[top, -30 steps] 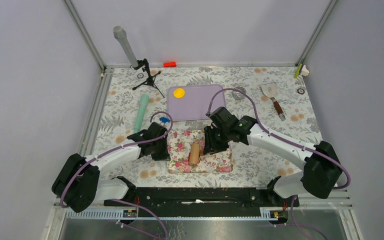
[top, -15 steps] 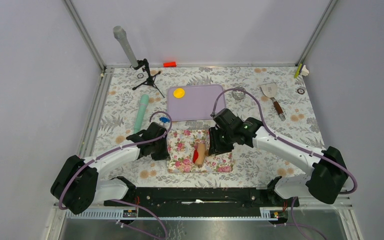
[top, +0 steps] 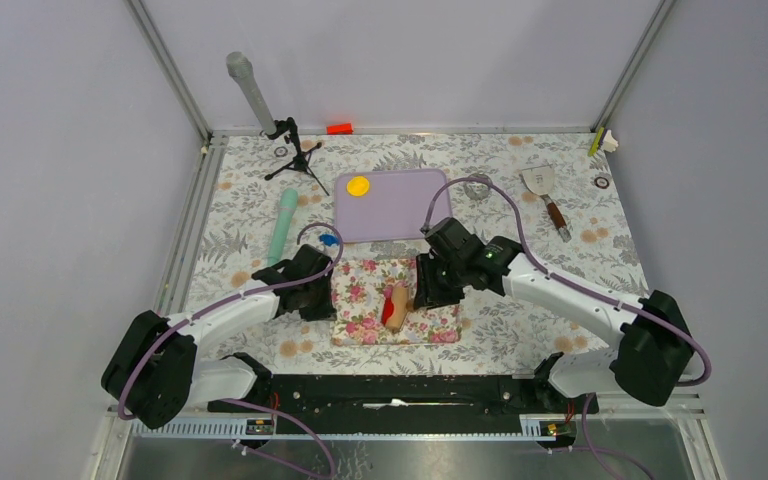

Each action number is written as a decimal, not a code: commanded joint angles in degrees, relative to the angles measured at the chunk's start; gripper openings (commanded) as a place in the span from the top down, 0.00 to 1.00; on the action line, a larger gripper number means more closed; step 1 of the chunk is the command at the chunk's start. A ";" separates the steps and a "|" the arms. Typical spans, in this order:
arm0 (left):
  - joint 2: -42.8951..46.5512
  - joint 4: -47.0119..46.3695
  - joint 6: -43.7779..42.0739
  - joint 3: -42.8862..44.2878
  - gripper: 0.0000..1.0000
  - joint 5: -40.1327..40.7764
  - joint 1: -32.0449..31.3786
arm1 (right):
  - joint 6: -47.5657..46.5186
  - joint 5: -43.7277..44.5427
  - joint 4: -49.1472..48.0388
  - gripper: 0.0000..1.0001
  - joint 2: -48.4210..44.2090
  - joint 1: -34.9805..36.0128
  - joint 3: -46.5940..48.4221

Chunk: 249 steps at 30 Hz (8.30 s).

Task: Roll out the dumpling wrappers from the dough
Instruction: Flatten out the dough on the work surface.

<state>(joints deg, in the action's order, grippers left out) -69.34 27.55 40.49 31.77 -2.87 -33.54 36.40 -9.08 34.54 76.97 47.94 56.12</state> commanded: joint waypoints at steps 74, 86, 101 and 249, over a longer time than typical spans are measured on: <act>0.35 -5.36 0.36 0.25 1.00 -7.03 0.93 | 1.07 2.58 -0.99 1.00 11.61 -1.63 -5.94; -1.06 -3.15 -1.11 1.39 1.00 -7.11 0.93 | 1.38 5.94 4.26 1.00 4.63 -2.24 -10.17; -0.32 -2.94 -0.94 1.19 1.00 -6.34 0.95 | 1.47 7.01 9.75 1.00 -0.77 -3.65 -11.11; -3.15 1.56 -5.55 7.91 1.00 -8.88 -0.18 | -1.65 0.34 -4.31 1.00 13.60 -3.39 -5.47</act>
<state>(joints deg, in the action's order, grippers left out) -73.36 31.31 36.42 35.22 -7.84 -32.84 38.41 -20.80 18.48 86.04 44.34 54.37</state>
